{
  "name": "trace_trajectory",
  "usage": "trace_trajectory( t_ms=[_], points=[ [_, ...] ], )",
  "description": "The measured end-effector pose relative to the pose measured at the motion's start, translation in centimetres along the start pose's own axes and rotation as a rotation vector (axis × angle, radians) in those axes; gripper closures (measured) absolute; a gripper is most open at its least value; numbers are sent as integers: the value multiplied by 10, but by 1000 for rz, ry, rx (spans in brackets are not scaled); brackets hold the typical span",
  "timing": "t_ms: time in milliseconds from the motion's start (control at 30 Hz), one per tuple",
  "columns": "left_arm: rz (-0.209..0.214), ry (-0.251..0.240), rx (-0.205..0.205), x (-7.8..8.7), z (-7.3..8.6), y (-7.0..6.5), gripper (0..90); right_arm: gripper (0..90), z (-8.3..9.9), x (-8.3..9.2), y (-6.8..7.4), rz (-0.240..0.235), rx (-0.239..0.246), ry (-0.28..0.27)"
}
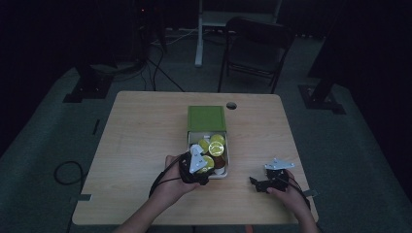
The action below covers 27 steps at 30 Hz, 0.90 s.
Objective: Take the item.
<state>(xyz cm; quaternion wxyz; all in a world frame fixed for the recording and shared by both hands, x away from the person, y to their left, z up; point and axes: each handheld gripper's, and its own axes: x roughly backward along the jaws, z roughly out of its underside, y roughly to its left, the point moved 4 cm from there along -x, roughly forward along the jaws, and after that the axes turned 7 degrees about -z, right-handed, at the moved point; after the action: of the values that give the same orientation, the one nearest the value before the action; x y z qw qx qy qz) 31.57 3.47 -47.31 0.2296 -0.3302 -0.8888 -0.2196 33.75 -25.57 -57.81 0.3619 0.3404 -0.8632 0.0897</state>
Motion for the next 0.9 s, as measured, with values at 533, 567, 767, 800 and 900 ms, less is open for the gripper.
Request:
trace_trajectory(
  t_ms=[533, 567, 767, 800, 900],
  points=[
    [-41, -57, 17, 28, -14, 23, 384, 108, 0, 0, 0, 0, 0, 0],
    [-44, -59, 17, 30, -14, 25, 384, 108, 0, 0, 0, 0, 0, 0],
    [-73, -59, 35, 39, -11, 40, 384, 108, 0, 0, 0, 0, 0, 0],
    [-81, -62, 41, 40, -10, 43, 384, 108, 0, 0, 0, 0, 0, 0],
    [-104, -61, 56, 44, -6, 50, 384, 108, 0, 0, 0, 0, 0, 0]
  ],
)
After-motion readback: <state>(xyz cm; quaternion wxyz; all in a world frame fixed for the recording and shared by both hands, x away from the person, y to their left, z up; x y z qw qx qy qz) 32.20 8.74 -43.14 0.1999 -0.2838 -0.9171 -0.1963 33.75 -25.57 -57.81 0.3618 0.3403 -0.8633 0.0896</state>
